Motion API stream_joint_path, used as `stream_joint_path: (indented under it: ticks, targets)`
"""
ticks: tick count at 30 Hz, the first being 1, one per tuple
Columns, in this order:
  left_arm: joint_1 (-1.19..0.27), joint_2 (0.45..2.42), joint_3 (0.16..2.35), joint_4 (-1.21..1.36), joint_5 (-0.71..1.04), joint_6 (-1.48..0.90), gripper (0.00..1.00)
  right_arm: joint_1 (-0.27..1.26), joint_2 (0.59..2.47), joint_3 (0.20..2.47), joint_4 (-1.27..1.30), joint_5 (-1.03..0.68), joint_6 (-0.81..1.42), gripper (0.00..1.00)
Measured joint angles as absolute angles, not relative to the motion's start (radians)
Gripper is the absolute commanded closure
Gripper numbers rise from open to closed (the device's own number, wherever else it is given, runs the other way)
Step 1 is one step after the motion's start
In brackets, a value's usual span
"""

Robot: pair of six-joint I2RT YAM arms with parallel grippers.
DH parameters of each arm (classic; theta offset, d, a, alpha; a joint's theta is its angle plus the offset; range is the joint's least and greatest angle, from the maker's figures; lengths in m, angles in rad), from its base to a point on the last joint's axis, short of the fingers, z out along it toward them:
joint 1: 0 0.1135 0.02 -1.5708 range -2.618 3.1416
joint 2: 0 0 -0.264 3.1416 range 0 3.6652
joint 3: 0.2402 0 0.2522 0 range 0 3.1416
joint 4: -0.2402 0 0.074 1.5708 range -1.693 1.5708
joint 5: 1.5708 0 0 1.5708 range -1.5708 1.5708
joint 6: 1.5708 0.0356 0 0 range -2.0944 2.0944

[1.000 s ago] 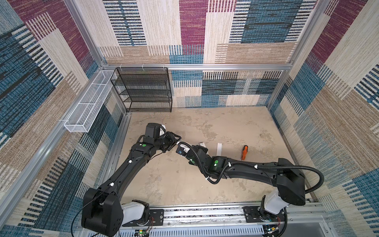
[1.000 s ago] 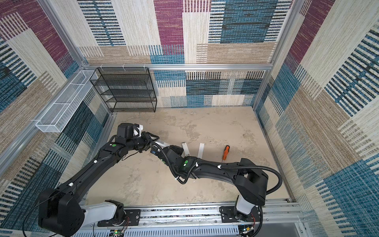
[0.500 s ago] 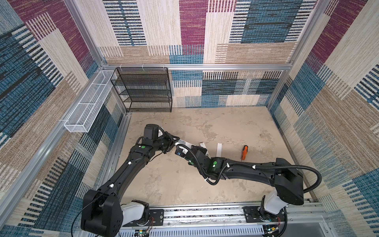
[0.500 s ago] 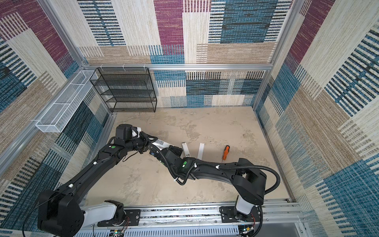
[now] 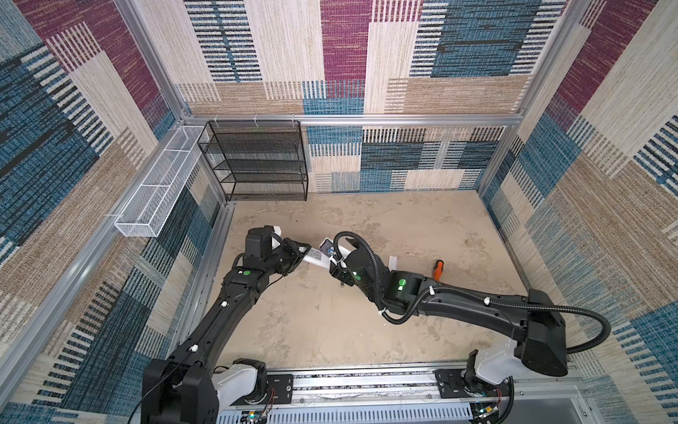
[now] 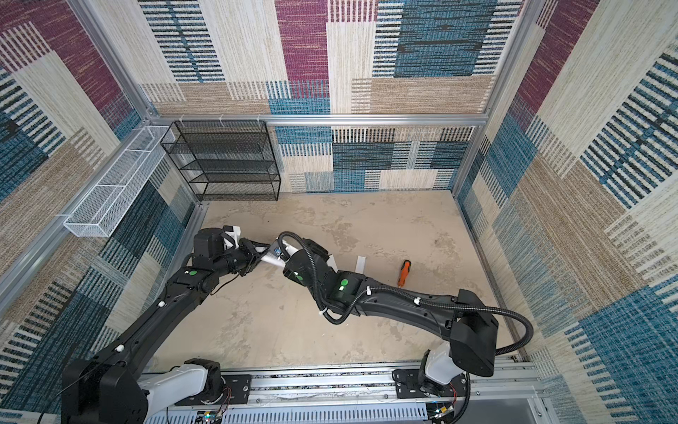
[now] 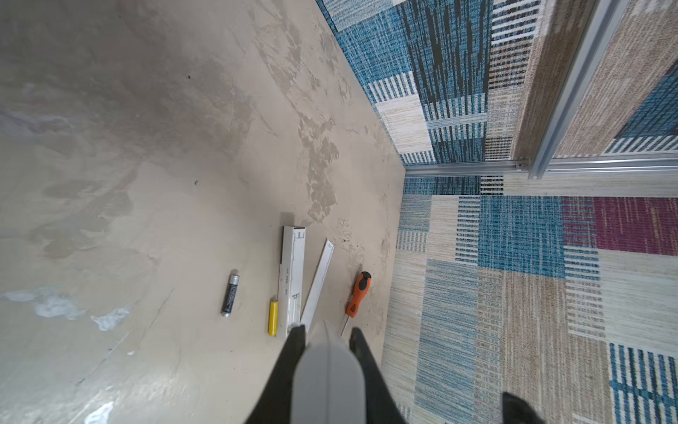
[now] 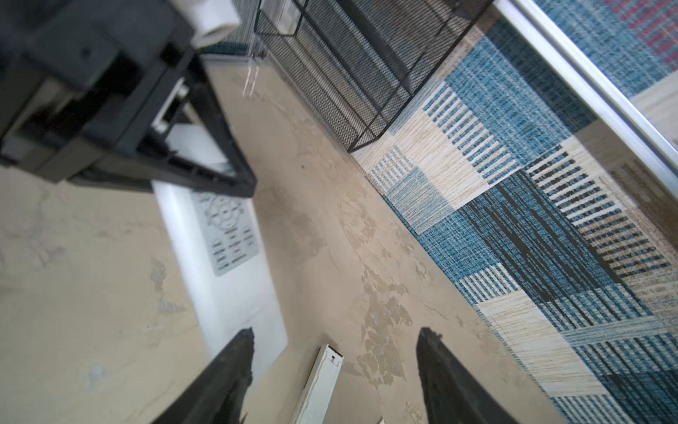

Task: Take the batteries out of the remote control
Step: 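Hold the remote with the left gripper while the right gripper grasps its other end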

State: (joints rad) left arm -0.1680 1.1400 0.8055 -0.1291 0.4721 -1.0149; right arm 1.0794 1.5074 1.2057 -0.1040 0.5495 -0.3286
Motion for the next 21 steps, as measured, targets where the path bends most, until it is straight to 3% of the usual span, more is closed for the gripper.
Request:
stream_joint_path:
  ticks: [8,21]
  targets:
    - [-0.101,1.047,0.698,0.013,0.5,-0.994,1.0,0.883,1.445,1.22,-0.115,0.233,0.049,0.26]
    - [-0.076,1.024,0.65,0.305,0.62,-1.039,1.0,0.729,1.552,1.184,-0.054,-0.275,0.568,0.27]
